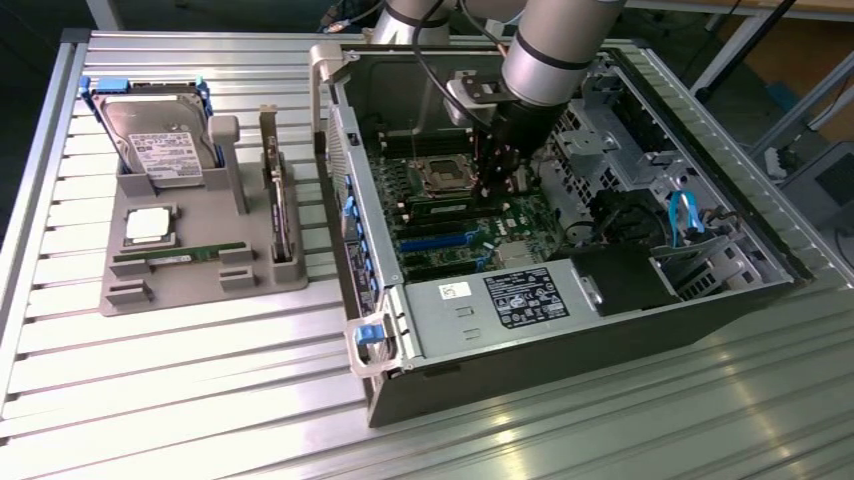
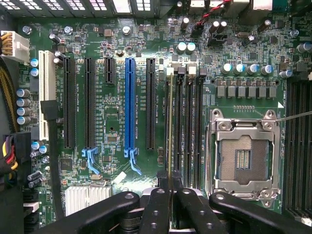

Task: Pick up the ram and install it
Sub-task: 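Insert the ram into the slot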

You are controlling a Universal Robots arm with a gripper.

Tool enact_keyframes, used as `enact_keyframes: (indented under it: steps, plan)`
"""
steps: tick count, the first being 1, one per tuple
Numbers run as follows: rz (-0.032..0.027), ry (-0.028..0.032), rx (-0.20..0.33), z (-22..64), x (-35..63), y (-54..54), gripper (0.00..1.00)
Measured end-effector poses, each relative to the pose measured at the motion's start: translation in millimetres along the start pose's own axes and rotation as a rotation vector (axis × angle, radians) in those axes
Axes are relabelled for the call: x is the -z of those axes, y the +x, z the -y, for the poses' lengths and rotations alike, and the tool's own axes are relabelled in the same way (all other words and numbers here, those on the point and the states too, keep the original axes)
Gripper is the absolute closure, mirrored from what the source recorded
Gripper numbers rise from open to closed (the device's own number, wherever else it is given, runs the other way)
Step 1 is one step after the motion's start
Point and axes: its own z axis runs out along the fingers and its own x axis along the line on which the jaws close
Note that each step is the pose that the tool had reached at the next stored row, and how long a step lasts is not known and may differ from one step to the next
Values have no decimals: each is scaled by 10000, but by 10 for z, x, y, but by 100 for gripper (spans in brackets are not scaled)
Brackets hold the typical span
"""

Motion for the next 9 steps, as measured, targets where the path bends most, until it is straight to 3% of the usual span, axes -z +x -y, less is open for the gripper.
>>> enact_keyframes:
  steps: [9]
  plan:
    - [-1,0,25,-1,0,0,88]
